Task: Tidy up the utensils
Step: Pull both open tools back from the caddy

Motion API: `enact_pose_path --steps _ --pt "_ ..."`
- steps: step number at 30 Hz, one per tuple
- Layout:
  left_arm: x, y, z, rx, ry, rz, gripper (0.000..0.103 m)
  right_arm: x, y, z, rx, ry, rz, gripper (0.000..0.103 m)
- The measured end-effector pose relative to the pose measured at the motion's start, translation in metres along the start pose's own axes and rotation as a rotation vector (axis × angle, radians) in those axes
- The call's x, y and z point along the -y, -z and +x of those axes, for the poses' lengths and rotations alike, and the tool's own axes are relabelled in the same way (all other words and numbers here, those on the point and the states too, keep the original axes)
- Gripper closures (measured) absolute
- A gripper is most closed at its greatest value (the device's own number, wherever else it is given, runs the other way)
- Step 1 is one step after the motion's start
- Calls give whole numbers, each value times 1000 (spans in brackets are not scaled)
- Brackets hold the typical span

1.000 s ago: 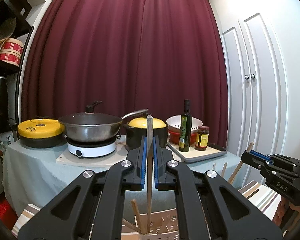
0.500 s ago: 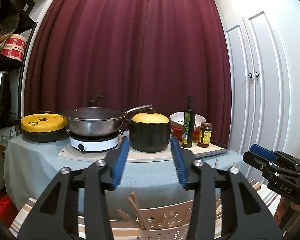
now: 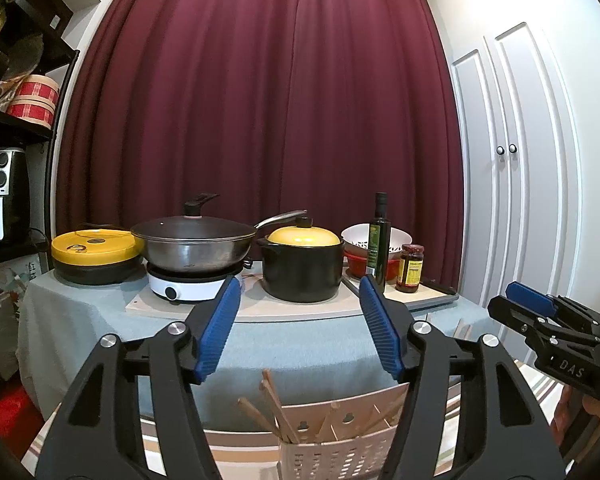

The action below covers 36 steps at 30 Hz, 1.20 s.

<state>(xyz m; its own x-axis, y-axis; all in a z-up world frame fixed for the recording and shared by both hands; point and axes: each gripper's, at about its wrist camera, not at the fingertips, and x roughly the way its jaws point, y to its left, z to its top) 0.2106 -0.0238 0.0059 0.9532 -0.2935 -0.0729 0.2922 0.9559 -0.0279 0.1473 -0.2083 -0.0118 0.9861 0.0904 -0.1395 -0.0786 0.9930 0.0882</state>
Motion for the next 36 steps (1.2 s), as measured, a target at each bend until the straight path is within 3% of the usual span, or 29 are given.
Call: enact_pose_path --steps 8,36 --pt "1 1 -28 -2 -17 -23 33 -3 0 -21 -4 26 4 38" --pt "31 30 -164 -49 -74 -35 12 -15 23 -132 -54 103 10 18"
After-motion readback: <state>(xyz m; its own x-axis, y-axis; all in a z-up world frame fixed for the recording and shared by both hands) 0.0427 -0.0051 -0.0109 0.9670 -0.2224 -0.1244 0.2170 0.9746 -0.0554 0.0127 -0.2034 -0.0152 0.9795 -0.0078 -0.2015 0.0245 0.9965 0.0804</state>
